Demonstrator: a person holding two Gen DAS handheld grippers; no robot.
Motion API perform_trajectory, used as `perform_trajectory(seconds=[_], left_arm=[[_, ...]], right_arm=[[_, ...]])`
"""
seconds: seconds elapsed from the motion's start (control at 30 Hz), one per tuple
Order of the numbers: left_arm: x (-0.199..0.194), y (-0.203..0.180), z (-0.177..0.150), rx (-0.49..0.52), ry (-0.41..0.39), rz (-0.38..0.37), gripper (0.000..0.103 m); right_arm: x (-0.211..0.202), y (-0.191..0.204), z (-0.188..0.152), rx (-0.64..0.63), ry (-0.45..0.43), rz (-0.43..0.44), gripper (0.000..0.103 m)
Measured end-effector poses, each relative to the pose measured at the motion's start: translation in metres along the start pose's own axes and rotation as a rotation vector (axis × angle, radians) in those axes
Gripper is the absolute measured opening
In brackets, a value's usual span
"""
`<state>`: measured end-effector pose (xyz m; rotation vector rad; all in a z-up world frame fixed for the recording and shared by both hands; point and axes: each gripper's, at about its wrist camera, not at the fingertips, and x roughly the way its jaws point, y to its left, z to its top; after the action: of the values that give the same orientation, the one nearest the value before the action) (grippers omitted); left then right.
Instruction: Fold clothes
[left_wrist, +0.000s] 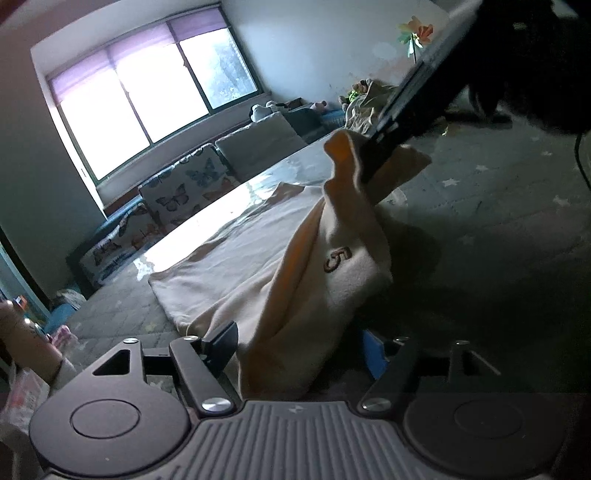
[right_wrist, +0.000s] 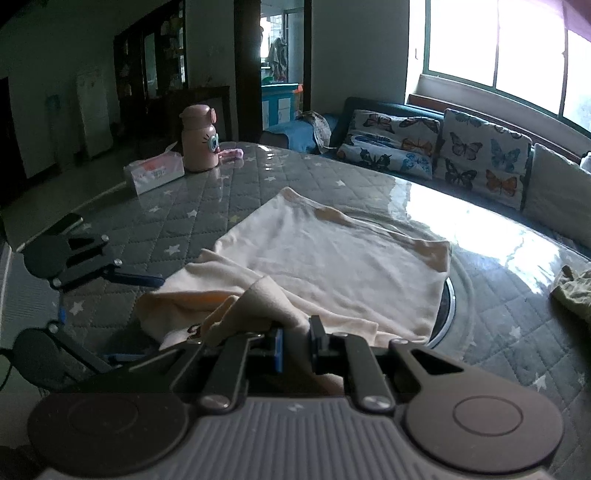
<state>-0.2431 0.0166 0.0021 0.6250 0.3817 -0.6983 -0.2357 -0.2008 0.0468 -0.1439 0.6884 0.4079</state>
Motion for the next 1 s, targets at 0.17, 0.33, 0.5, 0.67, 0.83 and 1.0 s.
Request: perform_trajectory(seconds=[0.17,0.33,0.5,0.67,0.83,1.0], left_arm=[[-0.002,-0.010,-0.002,0.045,-0.024,0.026,0.077],[0.007,-0.006,-0.005,0.051,-0.012,0.082,0.077],[0.011,0.003,-0.006,0.049,-0.013,0.087,0.065],[0.012,0.012,-0.005,0.007,-0.012,0.057,0.054],[0.012,0.025,-0.002,-0.047,-0.008,0.027,0.049],[0.013,0.033,0.000,-0.087,0.001,0.015,0.047]], right_arm=[[-0.008,0.000,0.005,0.005,-0.019,0.004,0.012],[-0.011,0.001,0.005,-0.009,-0.022,-0.006,0.012],[-0.003,0.001,-0.007,-0.021,0.013,-0.014,0.012],[0.004,0.010,-0.024,-0.111,0.044,-0.052,0.023],[0.011,0.019,-0.044,-0.197,0.081,-0.065,0.037],[0.014,0.032,-0.058,-0.288,0.091,-0.078,0.040]])
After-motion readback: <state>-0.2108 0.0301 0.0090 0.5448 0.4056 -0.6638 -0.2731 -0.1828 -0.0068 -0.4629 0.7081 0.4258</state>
